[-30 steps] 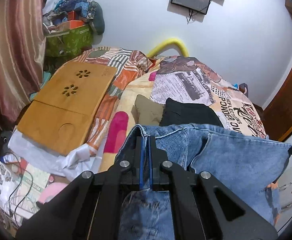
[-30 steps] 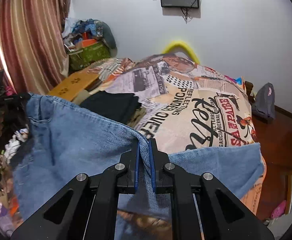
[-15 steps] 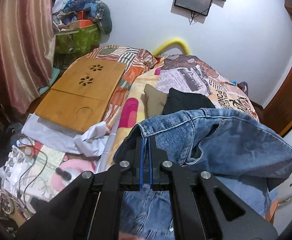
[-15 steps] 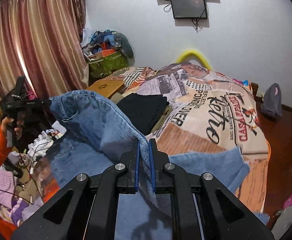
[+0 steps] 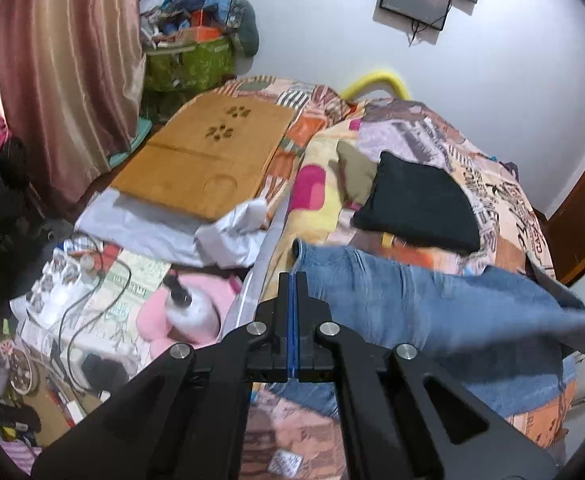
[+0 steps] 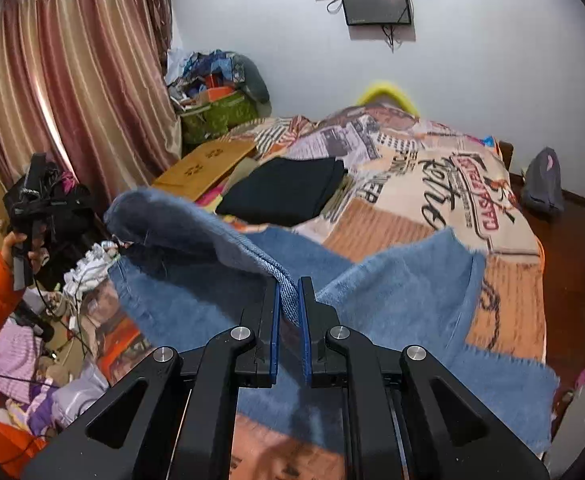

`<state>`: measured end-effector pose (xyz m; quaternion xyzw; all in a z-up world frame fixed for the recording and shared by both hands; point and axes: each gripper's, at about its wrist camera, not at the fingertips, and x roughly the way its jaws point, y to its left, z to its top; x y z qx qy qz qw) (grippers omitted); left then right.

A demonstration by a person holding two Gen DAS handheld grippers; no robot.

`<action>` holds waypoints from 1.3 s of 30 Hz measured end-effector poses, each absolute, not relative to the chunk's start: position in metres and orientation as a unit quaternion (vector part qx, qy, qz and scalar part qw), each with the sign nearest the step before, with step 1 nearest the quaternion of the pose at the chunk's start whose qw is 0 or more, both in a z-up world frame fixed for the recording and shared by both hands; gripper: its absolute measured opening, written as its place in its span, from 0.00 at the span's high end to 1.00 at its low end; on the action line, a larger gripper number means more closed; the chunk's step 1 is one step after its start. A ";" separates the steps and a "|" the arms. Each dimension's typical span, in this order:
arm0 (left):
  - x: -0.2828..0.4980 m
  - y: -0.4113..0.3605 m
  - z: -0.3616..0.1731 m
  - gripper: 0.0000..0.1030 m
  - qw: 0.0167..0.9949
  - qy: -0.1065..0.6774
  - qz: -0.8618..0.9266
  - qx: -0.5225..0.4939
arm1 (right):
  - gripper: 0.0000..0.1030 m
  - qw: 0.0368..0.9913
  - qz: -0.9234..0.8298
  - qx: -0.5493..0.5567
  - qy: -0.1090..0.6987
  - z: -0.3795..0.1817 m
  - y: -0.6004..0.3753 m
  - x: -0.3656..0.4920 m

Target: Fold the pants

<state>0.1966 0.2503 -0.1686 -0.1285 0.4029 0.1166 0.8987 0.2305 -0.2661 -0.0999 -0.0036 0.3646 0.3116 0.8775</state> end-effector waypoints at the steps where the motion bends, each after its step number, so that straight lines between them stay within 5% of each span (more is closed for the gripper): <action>1: 0.193 0.251 -0.173 1.00 0.897 0.406 0.116 -0.131 | 0.92 0.877 0.311 -0.004 0.365 -0.101 -0.265 0.226; 17: 0.198 0.180 -0.199 1.00 0.898 0.426 0.062 -0.093 | 0.91 0.851 0.281 0.017 0.444 -0.164 -0.278 0.198; 21: 0.208 0.150 -0.189 0.99 0.904 0.420 0.044 -0.071 | 0.69 0.843 0.271 -0.008 0.464 -0.162 -0.280 0.197; 35: 0.267 0.046 -0.157 0.78 0.920 0.389 -0.024 -0.040 | 0.67 0.884 0.204 0.003 0.421 -0.113 -0.341 0.231; 39: 0.290 0.026 -0.158 0.78 0.920 0.388 -0.039 -0.038 | 0.57 0.892 0.199 0.003 0.407 -0.106 -0.344 0.257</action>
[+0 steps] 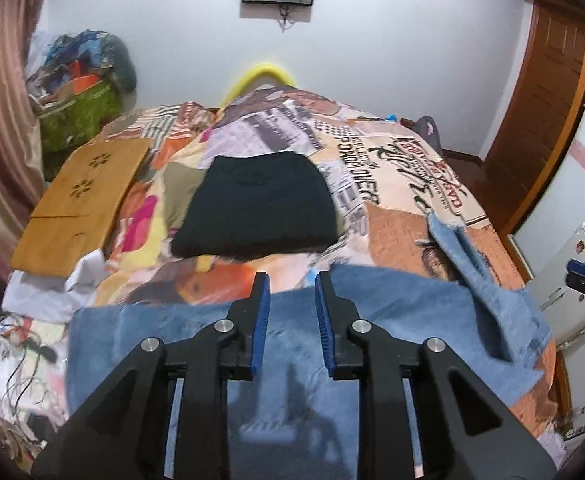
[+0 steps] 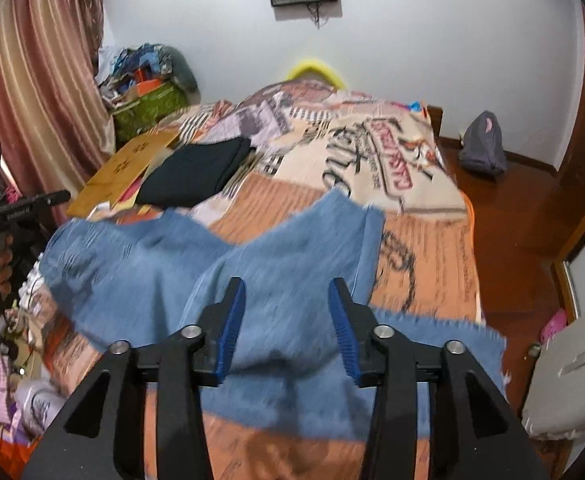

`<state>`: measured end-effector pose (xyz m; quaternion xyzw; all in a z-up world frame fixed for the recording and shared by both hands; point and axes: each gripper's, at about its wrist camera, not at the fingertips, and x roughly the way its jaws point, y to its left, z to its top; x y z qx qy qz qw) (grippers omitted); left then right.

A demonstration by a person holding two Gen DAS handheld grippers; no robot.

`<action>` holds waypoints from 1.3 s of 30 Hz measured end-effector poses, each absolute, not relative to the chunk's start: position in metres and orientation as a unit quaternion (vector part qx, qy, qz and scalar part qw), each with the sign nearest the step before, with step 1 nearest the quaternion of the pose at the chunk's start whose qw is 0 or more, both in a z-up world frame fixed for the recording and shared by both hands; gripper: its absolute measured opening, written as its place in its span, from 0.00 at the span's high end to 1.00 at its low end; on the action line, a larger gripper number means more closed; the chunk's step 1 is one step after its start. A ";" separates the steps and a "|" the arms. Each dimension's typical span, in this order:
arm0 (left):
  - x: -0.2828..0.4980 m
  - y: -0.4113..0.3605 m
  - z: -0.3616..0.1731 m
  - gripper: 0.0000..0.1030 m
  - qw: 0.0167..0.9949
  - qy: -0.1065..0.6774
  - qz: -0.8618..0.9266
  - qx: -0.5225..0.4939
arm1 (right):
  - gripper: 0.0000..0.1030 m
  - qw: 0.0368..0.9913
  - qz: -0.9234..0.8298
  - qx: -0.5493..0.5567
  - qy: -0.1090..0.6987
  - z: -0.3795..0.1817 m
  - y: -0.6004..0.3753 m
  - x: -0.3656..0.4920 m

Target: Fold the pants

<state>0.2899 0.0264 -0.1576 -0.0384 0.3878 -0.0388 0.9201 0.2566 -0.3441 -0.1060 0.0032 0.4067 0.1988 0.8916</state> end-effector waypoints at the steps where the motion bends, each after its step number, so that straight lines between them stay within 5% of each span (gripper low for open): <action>1: 0.297 0.023 -0.158 0.77 0.920 0.388 -0.042 -0.042 | 0.57 0.893 0.198 0.004 0.405 -0.106 -0.344 0.263; 16: 0.396 -0.002 -0.192 0.62 0.917 0.395 -0.045 -0.028 | 0.53 0.868 0.189 0.000 0.459 -0.170 -0.328 0.404; 33: 0.445 -0.025 -0.261 0.56 0.891 0.450 -0.064 -0.006 | 0.53 0.825 0.193 -0.037 0.530 -0.263 -0.297 0.497; 35: 0.445 -0.028 -0.264 0.56 0.888 0.455 -0.066 -0.006 | 0.59 0.831 0.193 -0.046 0.520 -0.262 -0.295 0.493; 37: 0.444 -0.032 -0.264 0.56 0.886 0.458 -0.069 -0.007 | 0.81 0.833 0.194 -0.041 0.517 -0.260 -0.298 0.492; 39: 0.441 -0.038 -0.261 0.55 0.885 0.460 -0.076 -0.008 | 0.90 0.833 0.191 -0.044 0.518 -0.259 -0.302 0.491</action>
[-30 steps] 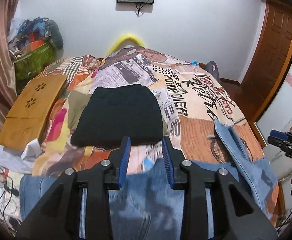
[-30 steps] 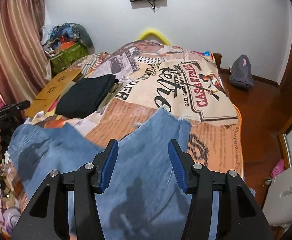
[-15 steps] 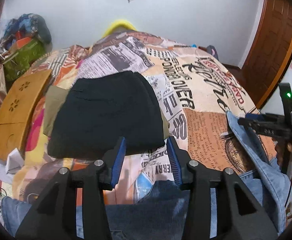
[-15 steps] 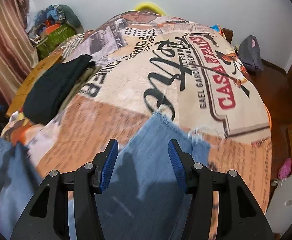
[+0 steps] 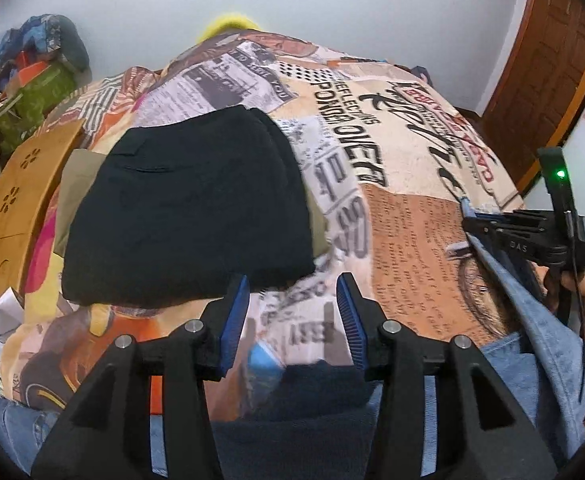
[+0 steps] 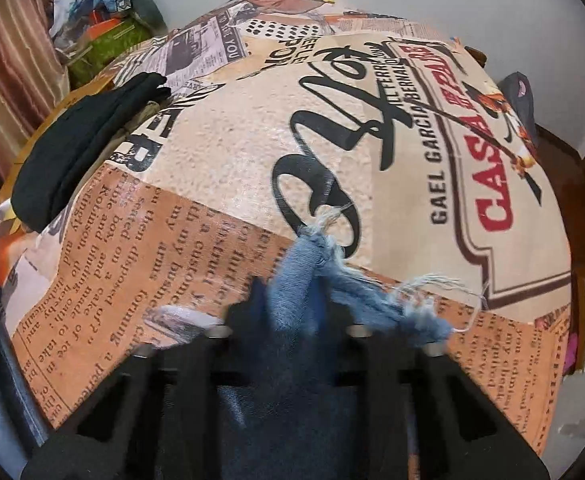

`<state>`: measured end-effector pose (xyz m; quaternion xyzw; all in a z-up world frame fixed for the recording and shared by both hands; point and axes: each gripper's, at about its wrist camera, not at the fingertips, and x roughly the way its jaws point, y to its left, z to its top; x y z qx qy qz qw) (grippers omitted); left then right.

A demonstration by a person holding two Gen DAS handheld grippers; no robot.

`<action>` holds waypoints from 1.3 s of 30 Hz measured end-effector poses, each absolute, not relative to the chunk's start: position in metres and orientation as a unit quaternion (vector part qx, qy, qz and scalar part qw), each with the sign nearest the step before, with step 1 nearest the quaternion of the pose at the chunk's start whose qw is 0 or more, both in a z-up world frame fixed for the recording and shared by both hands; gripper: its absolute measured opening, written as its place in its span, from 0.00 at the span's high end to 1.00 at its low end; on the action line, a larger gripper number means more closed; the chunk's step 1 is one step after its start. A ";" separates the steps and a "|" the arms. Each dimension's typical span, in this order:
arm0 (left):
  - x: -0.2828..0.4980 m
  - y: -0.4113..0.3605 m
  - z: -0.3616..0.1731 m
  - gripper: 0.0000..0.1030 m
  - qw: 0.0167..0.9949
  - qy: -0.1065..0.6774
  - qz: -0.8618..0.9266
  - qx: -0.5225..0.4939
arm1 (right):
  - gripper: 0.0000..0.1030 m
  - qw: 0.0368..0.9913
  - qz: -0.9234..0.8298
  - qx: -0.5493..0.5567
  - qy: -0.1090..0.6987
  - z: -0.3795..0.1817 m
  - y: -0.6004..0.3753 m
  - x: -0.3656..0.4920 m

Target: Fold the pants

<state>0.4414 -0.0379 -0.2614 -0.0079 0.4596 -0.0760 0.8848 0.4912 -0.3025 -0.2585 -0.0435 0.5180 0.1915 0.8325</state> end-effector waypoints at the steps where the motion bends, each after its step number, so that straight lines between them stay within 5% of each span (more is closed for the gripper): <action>1: 0.439 -0.042 -0.259 0.52 0.884 0.460 -0.081 -0.008 | 0.92 0.831 0.193 -0.042 0.519 -0.259 -0.305 0.492; 13: 0.389 -0.116 -0.222 0.40 0.875 0.458 -0.157 0.003 | 0.93 0.875 0.166 0.005 0.455 -0.174 -0.372 0.446; 26: 0.330 -0.215 -0.218 0.40 0.844 0.480 -0.239 0.025 | 0.93 0.916 0.132 0.038 0.378 -0.090 -0.440 0.387; 31: 0.324 -0.235 -0.220 0.95 0.832 0.490 -0.257 0.031 | 0.93 0.922 0.120 0.064 0.361 -0.079 -0.469 0.375; 39: 0.298 -0.263 -0.169 0.97 0.867 0.412 -0.275 0.051 | 0.93 0.933 0.102 0.091 0.334 -0.060 -0.504 0.374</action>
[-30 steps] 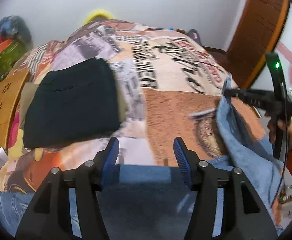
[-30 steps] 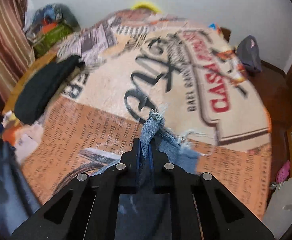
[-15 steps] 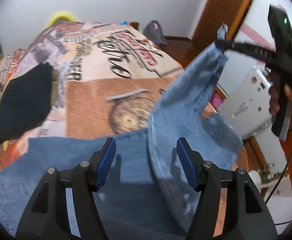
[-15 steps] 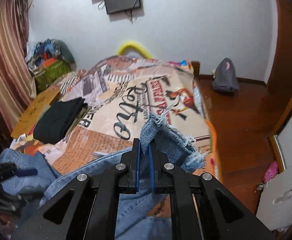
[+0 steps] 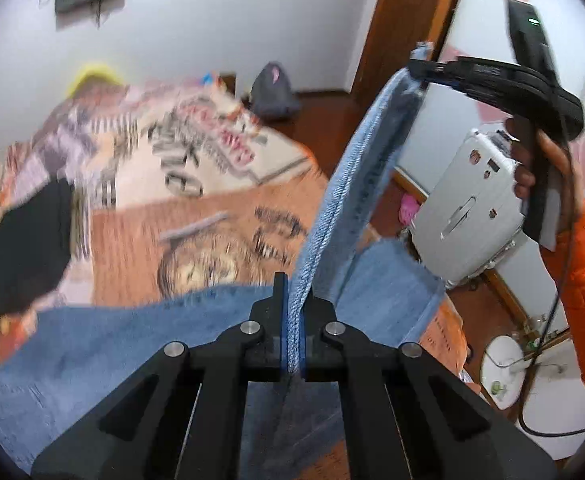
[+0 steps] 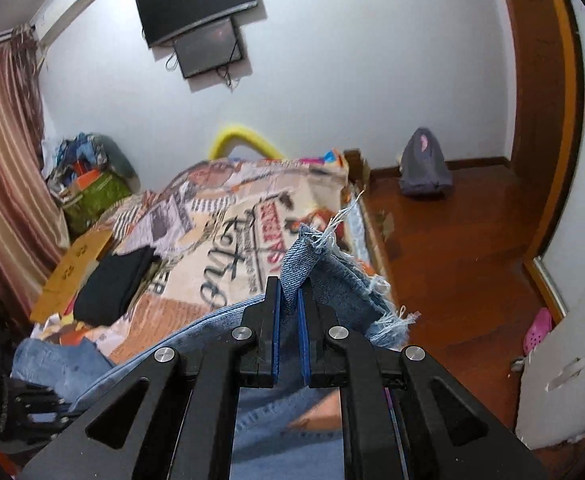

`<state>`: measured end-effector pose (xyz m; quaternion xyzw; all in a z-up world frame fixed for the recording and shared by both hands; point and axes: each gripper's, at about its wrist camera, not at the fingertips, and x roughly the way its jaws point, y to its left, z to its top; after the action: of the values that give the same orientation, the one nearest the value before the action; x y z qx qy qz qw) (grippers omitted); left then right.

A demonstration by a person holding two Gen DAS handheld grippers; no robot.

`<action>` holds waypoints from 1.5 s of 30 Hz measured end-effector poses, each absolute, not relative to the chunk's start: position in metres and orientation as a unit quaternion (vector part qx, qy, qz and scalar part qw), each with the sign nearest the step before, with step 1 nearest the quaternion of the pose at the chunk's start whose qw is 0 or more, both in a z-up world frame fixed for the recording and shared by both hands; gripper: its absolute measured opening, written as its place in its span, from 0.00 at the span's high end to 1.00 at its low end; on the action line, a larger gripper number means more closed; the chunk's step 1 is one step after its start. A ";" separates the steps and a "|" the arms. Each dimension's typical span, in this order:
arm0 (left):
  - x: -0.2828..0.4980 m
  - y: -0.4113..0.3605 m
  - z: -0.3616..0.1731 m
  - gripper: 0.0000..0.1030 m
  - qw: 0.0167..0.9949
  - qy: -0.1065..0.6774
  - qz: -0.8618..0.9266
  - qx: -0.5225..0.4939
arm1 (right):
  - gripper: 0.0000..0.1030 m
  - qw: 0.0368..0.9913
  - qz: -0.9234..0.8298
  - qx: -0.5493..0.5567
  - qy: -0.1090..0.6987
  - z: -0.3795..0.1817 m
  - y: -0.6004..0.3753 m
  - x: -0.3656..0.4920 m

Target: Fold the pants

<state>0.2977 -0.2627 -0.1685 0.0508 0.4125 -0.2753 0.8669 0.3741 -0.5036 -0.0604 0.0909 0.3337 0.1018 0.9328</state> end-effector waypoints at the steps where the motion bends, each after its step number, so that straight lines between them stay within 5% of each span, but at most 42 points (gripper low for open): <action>1: 0.293 -0.267 -0.162 0.97 0.871 0.401 -0.279 0.057 | 0.93 0.935 0.105 0.097 0.326 -0.055 -0.507 0.374; 8: 0.279 -0.300 -0.179 0.97 0.857 0.415 -0.295 0.082 | 0.93 0.943 0.101 0.098 0.301 -0.047 -0.526 0.356; 29: 0.243 -0.336 -0.279 0.94 0.810 0.497 -0.287 0.118 | 0.91 0.856 0.036 0.185 0.481 -0.229 -0.609 0.252; 37: 0.242 -0.336 -0.283 0.94 0.812 0.497 -0.283 0.118 | 0.72 0.833 0.025 0.193 0.518 -0.256 -0.624 0.229; 42: 0.242 -0.336 -0.284 0.93 0.813 0.498 -0.281 0.115 | 0.70 0.841 -0.012 0.180 0.510 -0.244 -0.640 0.235; 45: 0.243 -0.336 -0.285 0.93 0.813 0.499 -0.279 0.112 | 0.58 0.848 -0.019 0.191 0.494 -0.237 -0.646 0.246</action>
<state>0.2433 -0.3359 -0.2848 0.1124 0.4991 -0.2791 0.8126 0.2460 -0.6462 -0.2368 0.1912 0.4944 -0.0189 0.8478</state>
